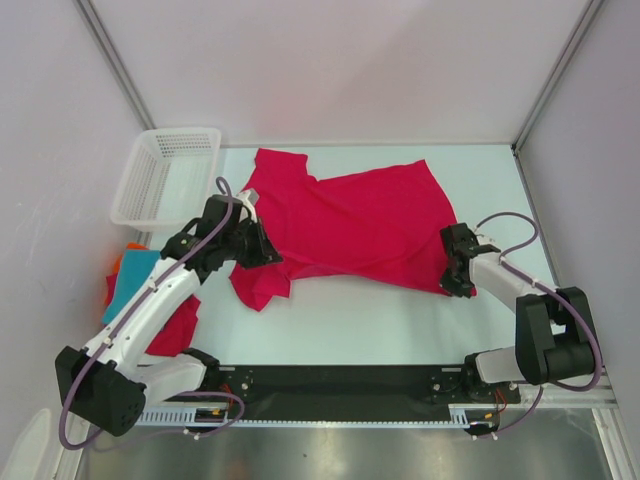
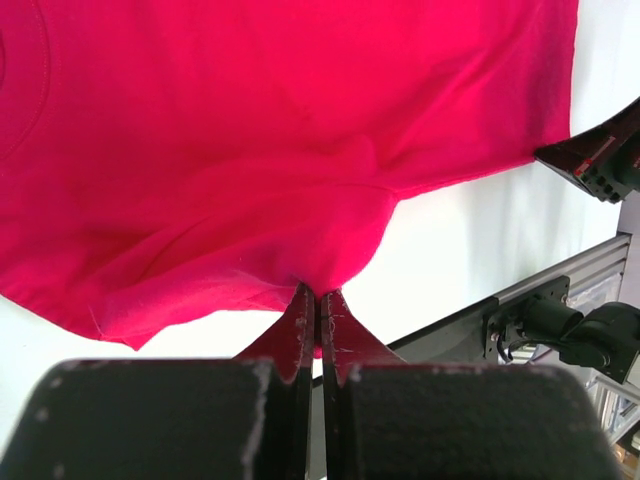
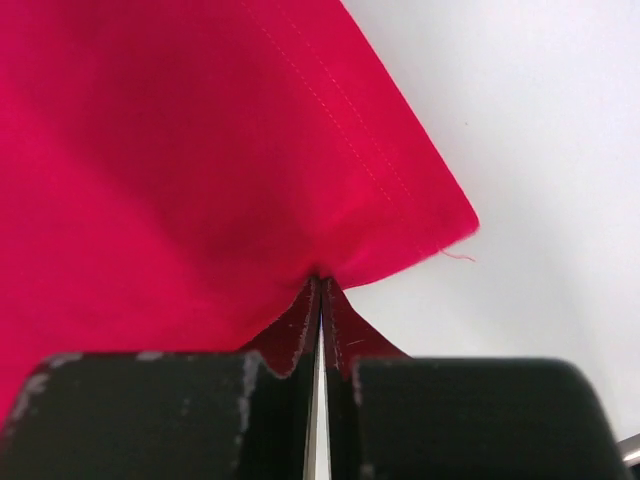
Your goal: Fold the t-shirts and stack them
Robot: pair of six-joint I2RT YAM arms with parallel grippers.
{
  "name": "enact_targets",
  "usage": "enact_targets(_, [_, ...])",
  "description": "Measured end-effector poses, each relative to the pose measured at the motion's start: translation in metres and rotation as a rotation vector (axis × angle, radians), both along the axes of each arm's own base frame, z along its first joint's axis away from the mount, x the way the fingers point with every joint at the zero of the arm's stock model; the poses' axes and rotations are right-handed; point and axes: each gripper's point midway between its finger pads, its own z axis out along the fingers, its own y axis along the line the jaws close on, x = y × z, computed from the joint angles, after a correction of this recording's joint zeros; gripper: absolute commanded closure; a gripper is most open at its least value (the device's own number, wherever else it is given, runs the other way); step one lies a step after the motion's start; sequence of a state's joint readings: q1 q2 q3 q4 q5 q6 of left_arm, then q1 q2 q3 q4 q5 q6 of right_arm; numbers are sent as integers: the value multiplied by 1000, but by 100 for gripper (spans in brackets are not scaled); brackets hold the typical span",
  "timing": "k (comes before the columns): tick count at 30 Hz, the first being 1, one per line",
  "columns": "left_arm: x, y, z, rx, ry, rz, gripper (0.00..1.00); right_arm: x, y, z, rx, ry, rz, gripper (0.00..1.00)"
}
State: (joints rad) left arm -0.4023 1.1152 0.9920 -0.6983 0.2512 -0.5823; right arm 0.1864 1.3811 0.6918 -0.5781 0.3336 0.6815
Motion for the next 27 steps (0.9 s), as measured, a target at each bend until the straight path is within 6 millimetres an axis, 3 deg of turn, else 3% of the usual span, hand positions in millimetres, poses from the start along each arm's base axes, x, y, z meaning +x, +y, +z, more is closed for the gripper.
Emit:
enact_targets(7, [-1, 0, 2, -8, -3, -8, 100, 0, 4, 5, -12, -19, 25, 100])
enact_targets(18, [-3, 5, 7, -11, -18, -5, 99, 4, -2, 59, -53, -157, 24, 100])
enact_targets(23, [3, 11, 2, 5, -3, 4, 98, 16, -3, 71, -74, -167, 32, 100])
enact_targets(27, [27, 16, 5, 17, 12, 18, 98, 43, 0, 75, -91, -145, 49, 100])
